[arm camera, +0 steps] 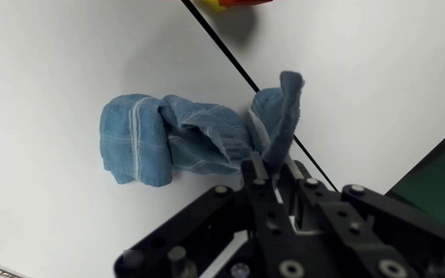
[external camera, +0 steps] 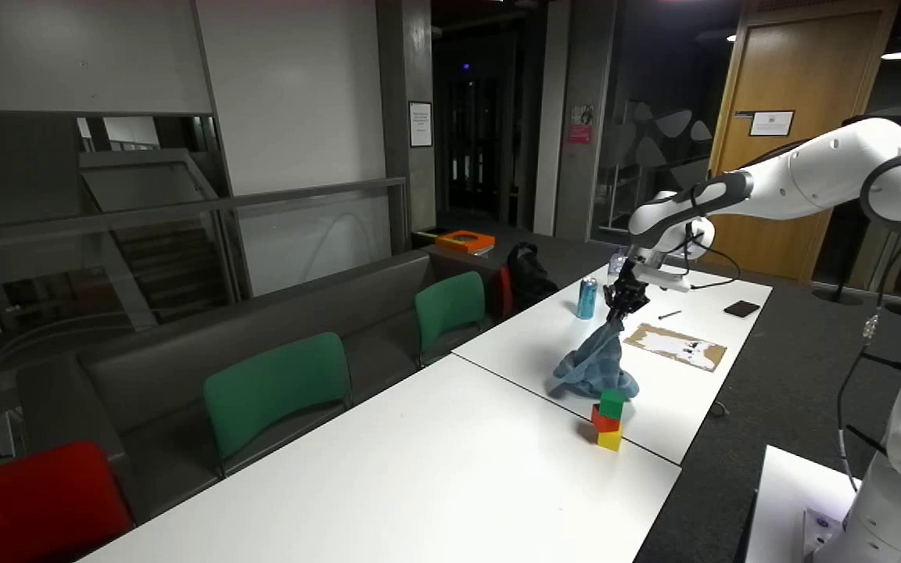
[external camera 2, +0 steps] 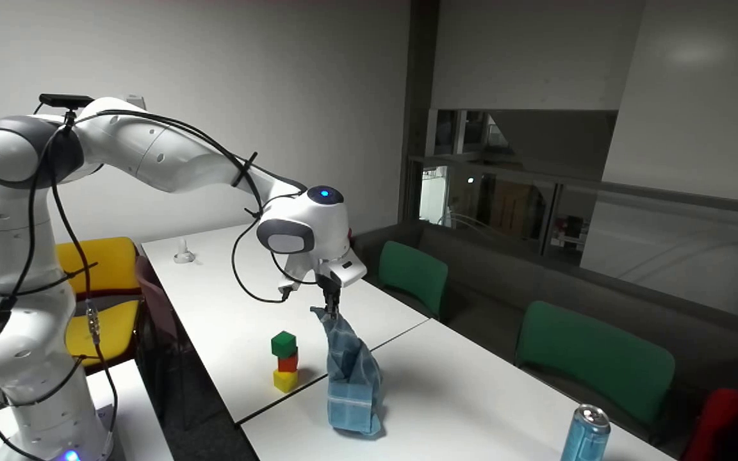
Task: Unfold the cloth on the table
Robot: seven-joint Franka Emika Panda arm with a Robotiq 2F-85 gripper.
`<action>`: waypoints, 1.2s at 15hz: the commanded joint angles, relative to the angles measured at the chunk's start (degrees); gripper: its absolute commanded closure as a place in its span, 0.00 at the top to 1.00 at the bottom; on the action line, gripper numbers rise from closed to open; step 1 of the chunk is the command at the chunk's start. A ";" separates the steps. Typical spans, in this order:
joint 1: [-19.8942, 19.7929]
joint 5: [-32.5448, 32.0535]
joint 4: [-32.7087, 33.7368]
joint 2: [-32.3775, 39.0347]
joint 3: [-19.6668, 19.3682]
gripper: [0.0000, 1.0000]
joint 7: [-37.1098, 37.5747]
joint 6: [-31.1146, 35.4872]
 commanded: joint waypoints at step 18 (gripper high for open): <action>-0.65 0.03 -0.56 -1.98 -0.49 0.01 -3.17 -3.07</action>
